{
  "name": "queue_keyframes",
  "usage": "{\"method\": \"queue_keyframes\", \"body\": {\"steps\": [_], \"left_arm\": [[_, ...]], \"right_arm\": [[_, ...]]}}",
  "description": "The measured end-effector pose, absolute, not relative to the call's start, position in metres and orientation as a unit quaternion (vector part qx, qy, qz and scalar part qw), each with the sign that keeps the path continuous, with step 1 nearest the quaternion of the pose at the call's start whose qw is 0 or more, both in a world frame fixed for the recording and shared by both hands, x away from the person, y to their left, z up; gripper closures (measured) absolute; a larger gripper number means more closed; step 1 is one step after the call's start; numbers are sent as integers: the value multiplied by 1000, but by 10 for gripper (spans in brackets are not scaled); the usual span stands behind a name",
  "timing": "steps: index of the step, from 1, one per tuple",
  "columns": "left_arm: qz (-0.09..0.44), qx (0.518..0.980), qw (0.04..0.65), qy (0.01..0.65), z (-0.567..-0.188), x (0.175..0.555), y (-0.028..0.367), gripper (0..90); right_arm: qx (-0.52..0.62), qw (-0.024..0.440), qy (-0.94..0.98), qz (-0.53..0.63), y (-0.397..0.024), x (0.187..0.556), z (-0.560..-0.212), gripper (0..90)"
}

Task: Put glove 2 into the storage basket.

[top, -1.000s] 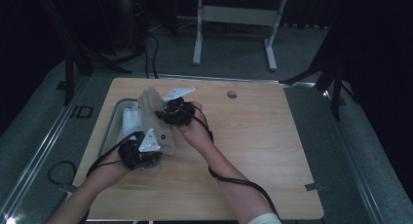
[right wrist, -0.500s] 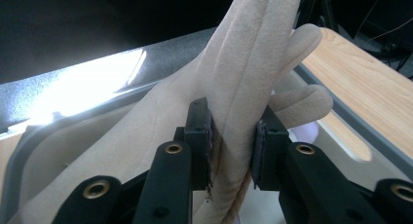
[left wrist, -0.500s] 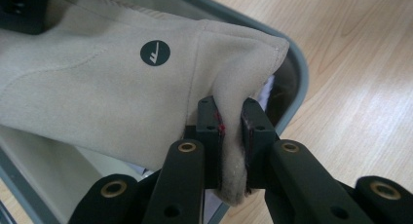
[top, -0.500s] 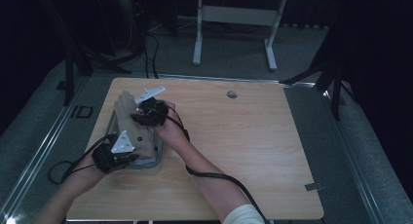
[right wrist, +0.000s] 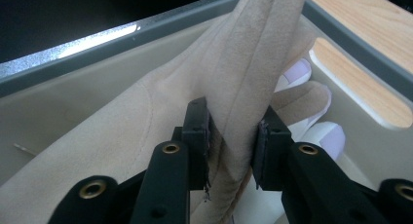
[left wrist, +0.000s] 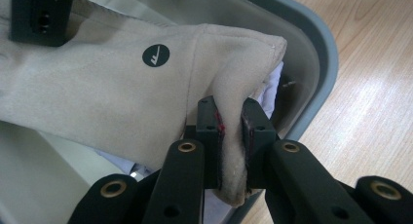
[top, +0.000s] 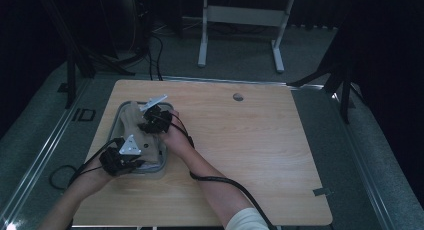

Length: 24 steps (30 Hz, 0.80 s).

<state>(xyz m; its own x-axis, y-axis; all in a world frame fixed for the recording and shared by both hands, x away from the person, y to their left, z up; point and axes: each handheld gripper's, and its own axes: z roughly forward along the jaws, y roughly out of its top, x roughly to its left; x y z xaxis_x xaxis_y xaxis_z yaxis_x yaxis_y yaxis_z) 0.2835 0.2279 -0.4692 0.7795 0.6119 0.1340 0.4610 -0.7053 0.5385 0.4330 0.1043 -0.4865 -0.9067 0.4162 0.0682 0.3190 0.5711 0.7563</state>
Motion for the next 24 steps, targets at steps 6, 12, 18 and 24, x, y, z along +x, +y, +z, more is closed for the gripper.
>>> {"method": "queue_keyframes", "body": {"steps": [6, 12, 18, 24], "left_arm": [[143, 908, 255, 300, -473, 285, 230, 810], [137, 904, 270, 301, -471, 284, 232, 742], [139, 891, 301, 311, -455, 279, 233, 475], [126, 874, 352, 310, -440, 273, 223, 170]], "right_arm": [[216, 58, 880, 419, 102, 433, -485, 642], [224, 43, 873, 431, 87, 435, -472, 374], [215, 31, 869, 444, 73, 432, -462, 203], [206, 30, 868, 451, 58, 427, -456, 158]]}}
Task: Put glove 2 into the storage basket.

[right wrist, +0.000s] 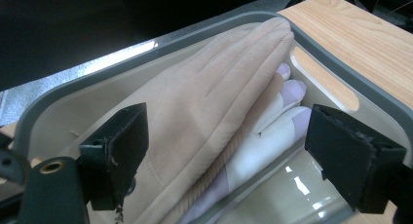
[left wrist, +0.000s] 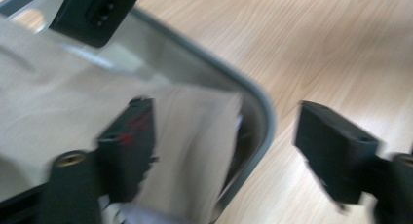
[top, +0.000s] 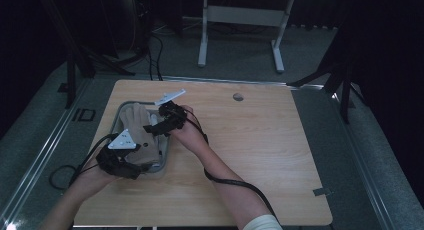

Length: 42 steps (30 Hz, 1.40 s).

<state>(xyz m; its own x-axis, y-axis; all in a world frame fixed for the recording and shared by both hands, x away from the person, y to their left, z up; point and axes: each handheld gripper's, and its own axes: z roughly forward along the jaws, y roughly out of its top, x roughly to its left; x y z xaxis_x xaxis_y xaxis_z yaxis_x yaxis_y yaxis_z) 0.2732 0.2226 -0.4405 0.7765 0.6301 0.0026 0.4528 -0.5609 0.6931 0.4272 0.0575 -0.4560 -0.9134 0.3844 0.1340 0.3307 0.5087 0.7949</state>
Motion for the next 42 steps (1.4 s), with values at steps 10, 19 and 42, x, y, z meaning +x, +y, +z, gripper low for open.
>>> {"method": "queue_keyframes", "body": {"steps": [10, 19, 42], "left_arm": [[149, 847, 409, 306, -444, 275, 196, 102], [136, 850, 422, 285, -449, 278, 164, 111], [104, 862, 434, 241, -480, 283, 102, 111]], "right_arm": [[201, 53, 862, 462, 19, 418, -452, 159], [206, 71, 866, 450, -22, 411, -455, 156], [240, 90, 865, 431, -120, 390, -497, 148]]}}
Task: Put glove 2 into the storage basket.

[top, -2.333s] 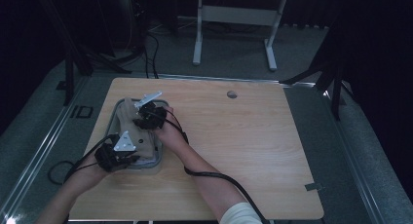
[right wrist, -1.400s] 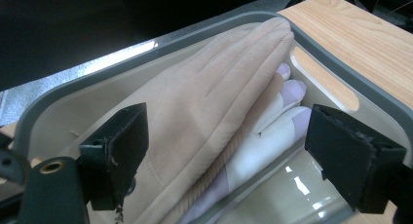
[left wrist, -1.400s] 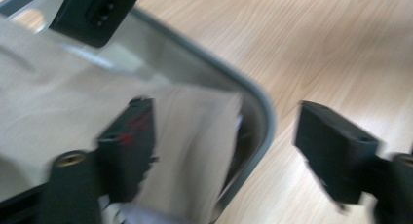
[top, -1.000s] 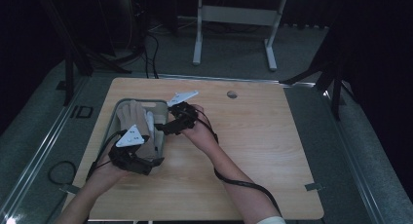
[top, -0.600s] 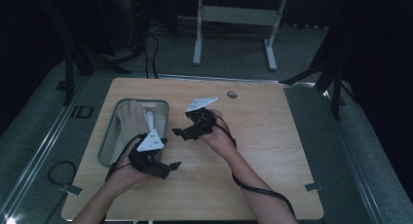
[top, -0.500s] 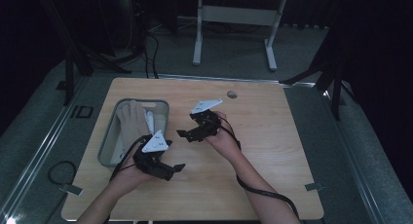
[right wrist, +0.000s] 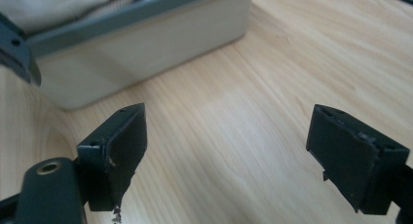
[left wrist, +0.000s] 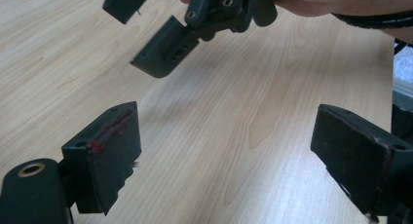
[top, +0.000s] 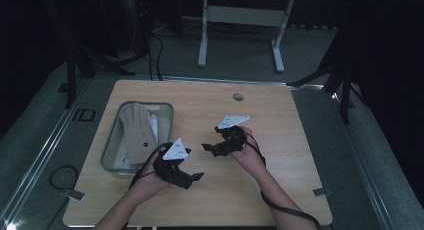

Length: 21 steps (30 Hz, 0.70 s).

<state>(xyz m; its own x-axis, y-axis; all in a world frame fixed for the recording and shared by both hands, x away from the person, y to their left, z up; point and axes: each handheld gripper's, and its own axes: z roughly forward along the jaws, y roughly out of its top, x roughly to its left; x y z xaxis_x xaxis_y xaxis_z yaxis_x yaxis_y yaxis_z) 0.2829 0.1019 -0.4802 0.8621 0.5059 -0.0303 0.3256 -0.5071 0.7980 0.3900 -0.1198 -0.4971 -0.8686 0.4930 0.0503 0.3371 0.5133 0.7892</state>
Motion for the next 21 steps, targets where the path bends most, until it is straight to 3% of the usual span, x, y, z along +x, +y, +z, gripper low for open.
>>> {"method": "queue_keyframes", "body": {"steps": [21], "left_arm": [[62, 875, 432, 210, -525, 279, 69, 110]], "right_arm": [[264, 88, 864, 419, -175, 367, -535, 143]]}}
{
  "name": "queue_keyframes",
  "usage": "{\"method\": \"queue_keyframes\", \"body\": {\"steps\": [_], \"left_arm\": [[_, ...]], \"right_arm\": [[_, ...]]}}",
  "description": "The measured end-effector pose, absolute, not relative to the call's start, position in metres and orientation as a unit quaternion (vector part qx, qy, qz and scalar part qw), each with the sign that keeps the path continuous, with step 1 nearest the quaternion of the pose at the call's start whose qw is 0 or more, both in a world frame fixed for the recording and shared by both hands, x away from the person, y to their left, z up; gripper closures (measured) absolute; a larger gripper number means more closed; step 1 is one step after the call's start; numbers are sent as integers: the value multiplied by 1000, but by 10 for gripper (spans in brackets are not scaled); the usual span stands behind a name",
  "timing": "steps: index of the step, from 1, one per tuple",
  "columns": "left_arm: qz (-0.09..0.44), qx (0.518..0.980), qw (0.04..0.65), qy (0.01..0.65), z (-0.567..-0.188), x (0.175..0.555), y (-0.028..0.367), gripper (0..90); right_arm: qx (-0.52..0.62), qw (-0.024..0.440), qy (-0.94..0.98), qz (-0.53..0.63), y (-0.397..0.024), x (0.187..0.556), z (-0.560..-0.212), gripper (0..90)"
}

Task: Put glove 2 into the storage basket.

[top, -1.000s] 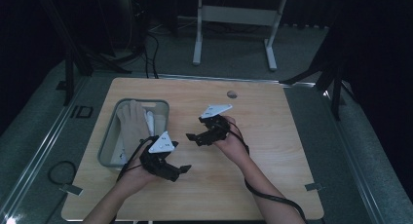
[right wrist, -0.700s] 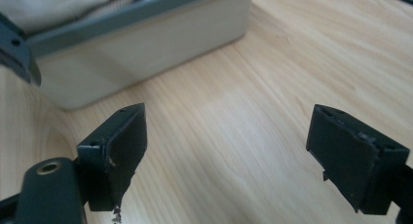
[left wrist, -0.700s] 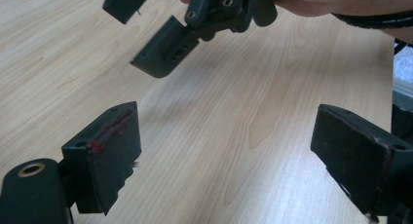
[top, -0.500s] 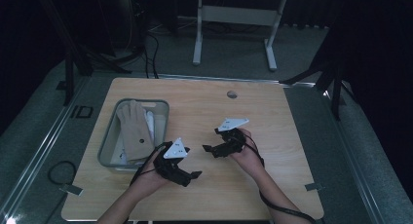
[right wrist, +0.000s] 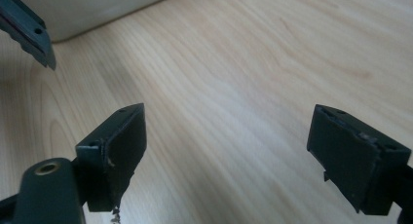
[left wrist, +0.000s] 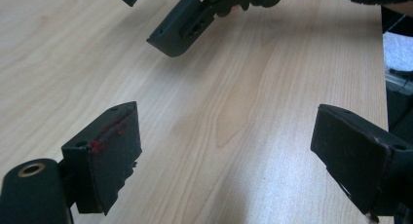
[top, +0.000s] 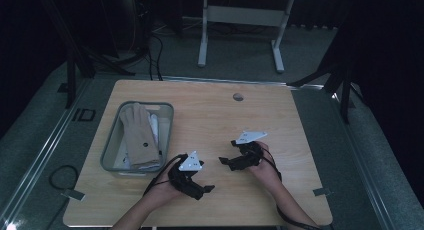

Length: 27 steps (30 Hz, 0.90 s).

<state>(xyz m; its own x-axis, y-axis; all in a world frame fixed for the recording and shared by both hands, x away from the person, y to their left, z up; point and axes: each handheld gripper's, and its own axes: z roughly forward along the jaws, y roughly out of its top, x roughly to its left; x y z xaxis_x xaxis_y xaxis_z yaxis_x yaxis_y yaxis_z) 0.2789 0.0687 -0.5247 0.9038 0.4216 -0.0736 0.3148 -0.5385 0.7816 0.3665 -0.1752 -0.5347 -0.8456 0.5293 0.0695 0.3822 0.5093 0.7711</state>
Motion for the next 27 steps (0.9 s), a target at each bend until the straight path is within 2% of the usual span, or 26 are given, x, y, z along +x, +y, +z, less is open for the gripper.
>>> {"method": "queue_keyframes", "body": {"steps": [12, 27], "left_arm": [[51, 875, 436, 203, -541, 278, 61, 104], [41, 876, 435, 206, -543, 282, 62, 103]], "right_arm": [[274, 86, 865, 411, -189, 358, -548, 142], [282, 85, 865, 407, -197, 358, -556, 139]]}}
